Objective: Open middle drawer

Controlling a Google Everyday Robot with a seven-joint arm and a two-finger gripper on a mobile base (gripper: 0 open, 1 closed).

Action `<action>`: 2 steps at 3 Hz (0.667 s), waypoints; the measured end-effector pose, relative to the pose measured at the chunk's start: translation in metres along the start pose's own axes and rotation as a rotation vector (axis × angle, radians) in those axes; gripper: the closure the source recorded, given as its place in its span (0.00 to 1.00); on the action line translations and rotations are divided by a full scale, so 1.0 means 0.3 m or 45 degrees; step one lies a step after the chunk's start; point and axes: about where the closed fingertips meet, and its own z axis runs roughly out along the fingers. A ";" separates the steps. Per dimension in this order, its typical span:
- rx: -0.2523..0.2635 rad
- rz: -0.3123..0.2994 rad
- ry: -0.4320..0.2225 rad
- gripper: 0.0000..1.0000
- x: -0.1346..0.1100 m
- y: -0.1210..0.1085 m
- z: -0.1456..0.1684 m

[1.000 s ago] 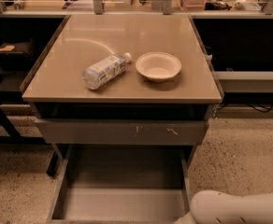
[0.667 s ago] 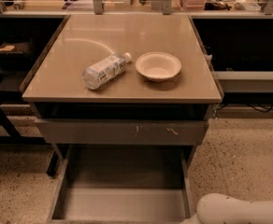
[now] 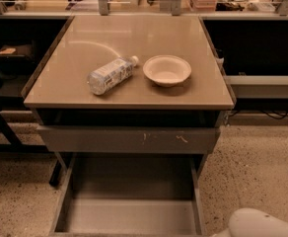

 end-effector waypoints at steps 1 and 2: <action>0.130 0.219 -0.018 1.00 0.180 0.003 -0.199; 0.257 0.413 -0.008 1.00 0.372 0.094 -0.362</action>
Offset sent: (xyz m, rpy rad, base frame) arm -0.1391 -0.1945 0.1876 -0.4212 -0.1345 -0.5407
